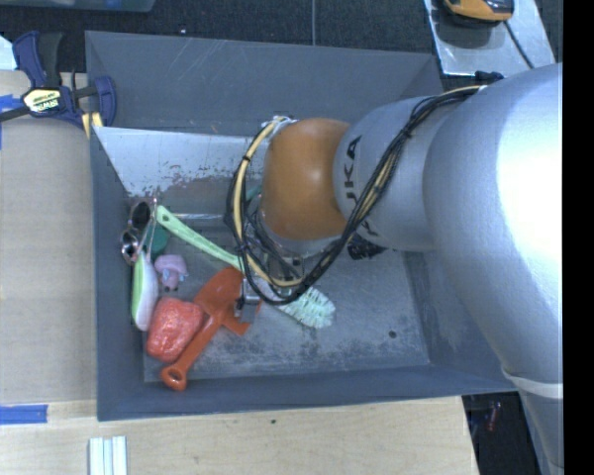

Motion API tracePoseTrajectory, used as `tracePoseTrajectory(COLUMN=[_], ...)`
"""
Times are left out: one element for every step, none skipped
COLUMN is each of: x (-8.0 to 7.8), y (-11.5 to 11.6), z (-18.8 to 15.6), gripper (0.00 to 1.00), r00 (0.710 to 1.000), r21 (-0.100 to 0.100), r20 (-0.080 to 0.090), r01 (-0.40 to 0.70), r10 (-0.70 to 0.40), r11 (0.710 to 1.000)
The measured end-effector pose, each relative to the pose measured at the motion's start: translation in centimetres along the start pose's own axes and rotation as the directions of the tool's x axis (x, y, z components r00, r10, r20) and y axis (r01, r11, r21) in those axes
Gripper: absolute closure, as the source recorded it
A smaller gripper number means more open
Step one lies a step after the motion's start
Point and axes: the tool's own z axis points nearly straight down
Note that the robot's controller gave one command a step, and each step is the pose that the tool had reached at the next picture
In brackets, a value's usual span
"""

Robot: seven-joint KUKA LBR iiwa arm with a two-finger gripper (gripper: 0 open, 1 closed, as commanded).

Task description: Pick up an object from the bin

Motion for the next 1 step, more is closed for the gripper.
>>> tracePoseTrajectory(x=[1.28], y=[-4.04], z=[-0.10], gripper=[0.00], r00=[0.999], r21=[0.000], r20=[-0.002], r01=[-0.033], r10=[0.033], r11=[0.999])
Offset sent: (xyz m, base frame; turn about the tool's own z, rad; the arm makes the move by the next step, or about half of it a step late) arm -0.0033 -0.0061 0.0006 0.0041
